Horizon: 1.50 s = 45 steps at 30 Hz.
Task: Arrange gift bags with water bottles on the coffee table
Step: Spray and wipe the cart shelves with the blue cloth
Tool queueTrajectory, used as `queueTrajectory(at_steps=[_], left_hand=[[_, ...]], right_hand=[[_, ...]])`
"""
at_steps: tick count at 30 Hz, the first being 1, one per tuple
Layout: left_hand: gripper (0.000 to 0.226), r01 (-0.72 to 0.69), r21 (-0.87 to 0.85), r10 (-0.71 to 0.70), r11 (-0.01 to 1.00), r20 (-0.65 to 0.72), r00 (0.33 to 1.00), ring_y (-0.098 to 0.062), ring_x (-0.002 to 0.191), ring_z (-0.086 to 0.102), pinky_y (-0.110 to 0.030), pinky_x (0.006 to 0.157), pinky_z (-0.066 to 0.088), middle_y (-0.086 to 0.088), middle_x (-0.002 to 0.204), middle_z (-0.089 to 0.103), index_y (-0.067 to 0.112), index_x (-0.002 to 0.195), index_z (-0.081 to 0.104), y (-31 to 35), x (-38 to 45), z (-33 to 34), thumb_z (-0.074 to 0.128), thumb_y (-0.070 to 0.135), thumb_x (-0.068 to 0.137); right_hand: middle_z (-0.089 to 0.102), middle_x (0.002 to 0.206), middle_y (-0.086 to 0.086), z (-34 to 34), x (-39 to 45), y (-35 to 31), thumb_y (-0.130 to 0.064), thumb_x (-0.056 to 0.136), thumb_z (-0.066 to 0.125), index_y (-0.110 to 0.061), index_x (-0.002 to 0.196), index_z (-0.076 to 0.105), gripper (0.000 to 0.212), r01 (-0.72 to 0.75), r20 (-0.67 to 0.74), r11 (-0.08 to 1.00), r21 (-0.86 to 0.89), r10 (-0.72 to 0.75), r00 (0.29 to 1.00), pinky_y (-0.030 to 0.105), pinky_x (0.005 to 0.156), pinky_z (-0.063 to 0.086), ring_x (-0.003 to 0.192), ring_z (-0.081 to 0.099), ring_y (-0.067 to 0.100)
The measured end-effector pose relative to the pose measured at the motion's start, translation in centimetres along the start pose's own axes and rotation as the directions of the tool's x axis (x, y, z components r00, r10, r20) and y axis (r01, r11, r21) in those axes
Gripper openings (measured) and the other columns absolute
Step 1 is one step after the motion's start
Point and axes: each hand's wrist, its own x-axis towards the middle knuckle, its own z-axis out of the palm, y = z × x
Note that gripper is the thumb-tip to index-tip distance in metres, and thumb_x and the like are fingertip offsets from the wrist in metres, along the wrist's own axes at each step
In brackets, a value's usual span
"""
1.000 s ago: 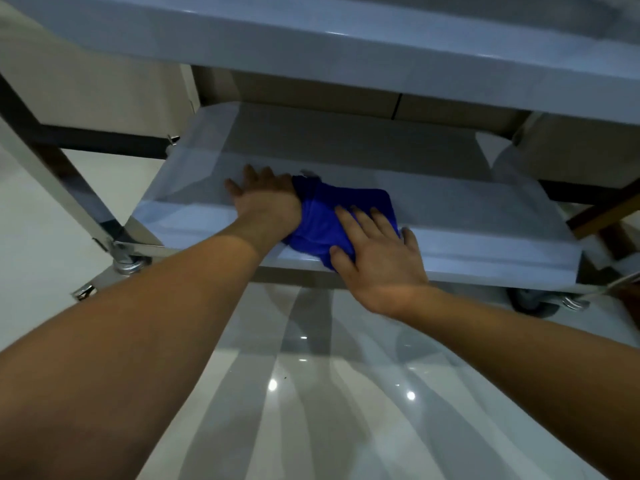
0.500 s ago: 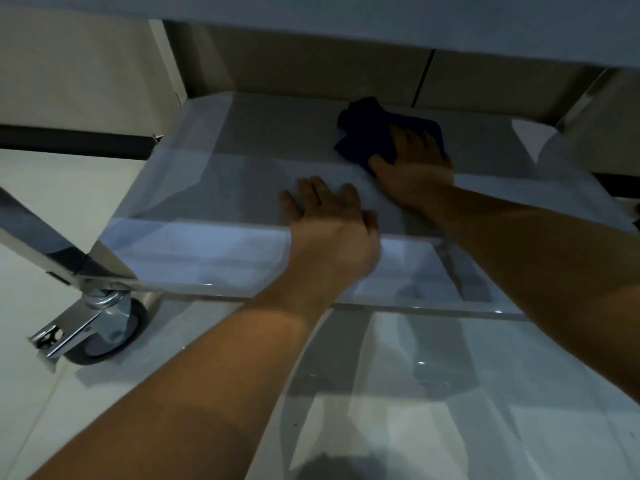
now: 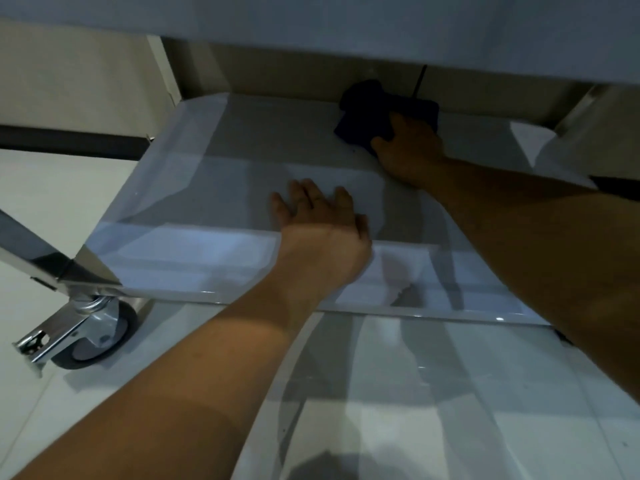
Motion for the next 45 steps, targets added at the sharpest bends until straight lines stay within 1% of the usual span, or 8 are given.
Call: queueTrajectory(at_steps=[5, 11, 20, 29, 32, 38, 42, 45], left_hand=[[0.062, 0.056, -0.001, -0.055, 0.998, 0.174, 0.983, -0.048, 0.151, 0.006, -0.068, 0.118, 0.002, -0.031, 0.162, 0.010, 0.017, 0.159, 0.019, 0.5, 1.0, -1.7, 0.024, 0.047, 0.105], [0.060, 0.061, 0.012, -0.062, 0.998, 0.199, 0.978, -0.047, 0.151, 0.004, -0.067, 0.118, 0.002, -0.029, 0.163, 0.008, 0.021, 0.160, 0.018, 0.4, 0.6, -2.1, 0.025, 0.047, 0.106], [0.063, 0.131, 0.092, -0.154, 0.987, 0.325, 0.933, -0.039, 0.153, -0.005, -0.063, 0.120, 0.000, -0.021, 0.166, -0.004, 0.024, 0.161, 0.003, 1.7, 0.8, -3.1, 0.015, 0.051, 0.106], [0.064, -0.196, -0.104, 0.210, 0.975, 0.153, 0.965, -0.035, 0.150, 0.018, -0.050, 0.121, 0.016, -0.010, 0.159, 0.033, 0.021, 0.154, 0.034, 6.4, 0.7, -3.0, 0.050, 0.026, 0.093], [0.067, -0.140, -0.202, 0.166, 0.969, 0.115, 0.979, -0.035, 0.149, 0.022, -0.049, 0.120, 0.017, -0.010, 0.155, 0.041, 0.016, 0.154, 0.035, 7.5, 1.1, -2.2, 0.034, 0.035, 0.090], [0.066, -0.137, -0.135, 0.149, 0.981, 0.080, 0.986, -0.037, 0.150, 0.018, -0.057, 0.121, 0.009, -0.021, 0.159, 0.029, 0.015, 0.160, 0.014, 9.1, 1.0, -0.5, 0.040, 0.033, 0.102], [0.073, -0.167, -0.144, 0.166, 0.975, -0.014, 0.986, -0.043, 0.145, 0.029, -0.062, 0.119, 0.012, -0.031, 0.152, 0.037, 0.020, 0.150, 0.045, 9.1, 0.5, 0.6, 0.026, 0.062, 0.093], [0.074, -0.202, -0.169, 0.186, 0.965, -0.110, 0.976, -0.048, 0.135, 0.043, -0.067, 0.114, 0.022, -0.036, 0.138, 0.050, 0.019, 0.134, 0.064, 8.9, 0.8, 1.2, 0.029, 0.063, 0.086]], right_hand=[[0.034, 0.161, 0.008, -0.2, -7.1, 0.8, -0.054, 0.094, 0.038, -0.022, 0.159, 0.026, 0.073, 0.052, -0.036, 0.999, 0.001, -0.052, 0.998, 0.050, 0.115, 0.034, 0.145, 0.033, 0.033], [0.034, 0.161, 0.004, -1.2, -18.5, 3.0, -0.061, 0.084, 0.023, -0.022, 0.156, 0.032, 0.082, 0.080, -0.079, 0.993, -0.089, -0.087, 0.993, 0.054, 0.117, 0.029, 0.150, 0.025, 0.031], [0.032, 0.162, -0.003, -3.8, -29.1, 6.4, -0.052, 0.097, 0.029, -0.027, 0.157, 0.028, 0.065, 0.035, -0.002, 0.990, -0.136, -0.035, 0.999, 0.049, 0.121, 0.022, 0.153, 0.017, 0.023], [0.008, 0.168, 0.006, -3.4, -28.1, 4.8, -0.082, 0.087, 0.012, -0.038, 0.158, 0.002, 0.084, -0.093, 0.045, 0.971, -0.218, 0.105, 0.993, 0.060, 0.122, 0.004, 0.154, -0.001, 0.035], [0.014, 0.167, 0.003, -3.6, -24.1, 6.4, -0.082, 0.089, 0.026, -0.043, 0.157, 0.009, 0.081, -0.106, -0.004, 0.976, -0.190, 0.108, 0.994, 0.061, 0.120, 0.011, 0.154, 0.006, 0.031], [0.017, 0.167, 0.000, -4.1, -16.6, 9.2, -0.084, 0.088, 0.029, -0.042, 0.158, 0.011, 0.084, -0.112, -0.038, 0.978, -0.175, 0.107, 0.994, 0.064, 0.118, 0.011, 0.153, 0.010, 0.029], [0.021, 0.166, 0.003, -4.4, -11.1, 10.1, -0.085, 0.086, 0.026, -0.039, 0.159, 0.015, 0.087, -0.146, -0.090, 0.974, -0.173, 0.131, 0.987, 0.066, 0.115, 0.018, 0.151, 0.015, 0.033], [0.016, 0.167, 0.002, -4.8, -7.3, 10.4, -0.086, 0.085, 0.028, -0.039, 0.159, 0.012, 0.089, -0.191, -0.068, 0.973, -0.132, 0.183, 0.981, 0.067, 0.117, 0.013, 0.153, 0.010, 0.035]])
